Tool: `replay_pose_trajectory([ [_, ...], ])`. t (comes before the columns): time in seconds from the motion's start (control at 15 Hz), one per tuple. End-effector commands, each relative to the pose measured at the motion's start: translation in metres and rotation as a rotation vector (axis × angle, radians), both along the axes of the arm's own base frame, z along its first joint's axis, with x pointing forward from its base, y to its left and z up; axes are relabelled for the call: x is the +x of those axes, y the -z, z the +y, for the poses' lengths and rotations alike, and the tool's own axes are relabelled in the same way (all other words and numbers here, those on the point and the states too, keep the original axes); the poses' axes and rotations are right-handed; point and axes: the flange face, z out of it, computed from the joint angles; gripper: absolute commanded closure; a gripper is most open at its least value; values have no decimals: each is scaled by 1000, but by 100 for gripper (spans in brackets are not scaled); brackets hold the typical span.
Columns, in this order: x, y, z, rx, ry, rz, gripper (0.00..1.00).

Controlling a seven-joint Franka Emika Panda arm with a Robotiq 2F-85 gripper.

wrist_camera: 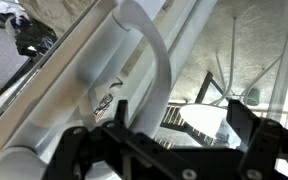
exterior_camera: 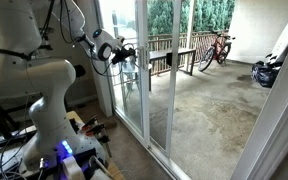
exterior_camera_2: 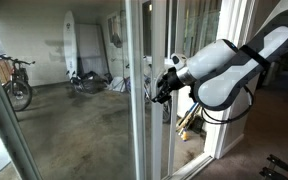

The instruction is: Open the glass door by sliding it to the left

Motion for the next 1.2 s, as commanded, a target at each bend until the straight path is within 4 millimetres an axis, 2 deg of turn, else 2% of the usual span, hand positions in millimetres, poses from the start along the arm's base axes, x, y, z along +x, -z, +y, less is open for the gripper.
replay_pose_trajectory([
  [0.0,0,-1,0,3,0,1,0],
  [0.13,2,-8,2,3,-9,-15,0],
  [0.33,10,-52,9,11,-72,-91,0],
  [0.4,-3,-39,1,14,-85,-109,0],
  [0.47,9,-57,5,2,-82,-104,0],
  [0.6,6,-62,5,-1,-93,-106,0],
  [0.67,-26,-26,-9,9,-103,-126,0],
  [0.73,-3,-58,11,2,-88,-102,0],
  [0.8,-7,-59,11,10,-90,-111,0],
  [0.87,-19,-46,0,24,-75,-109,0],
  [0.93,-24,-44,-4,37,-58,-112,0],
  [1.0,-14,-66,4,58,-39,-100,0],
  [1.07,-16,-70,6,63,-30,-105,0],
  [1.13,-51,-29,-19,106,-16,-102,0],
])
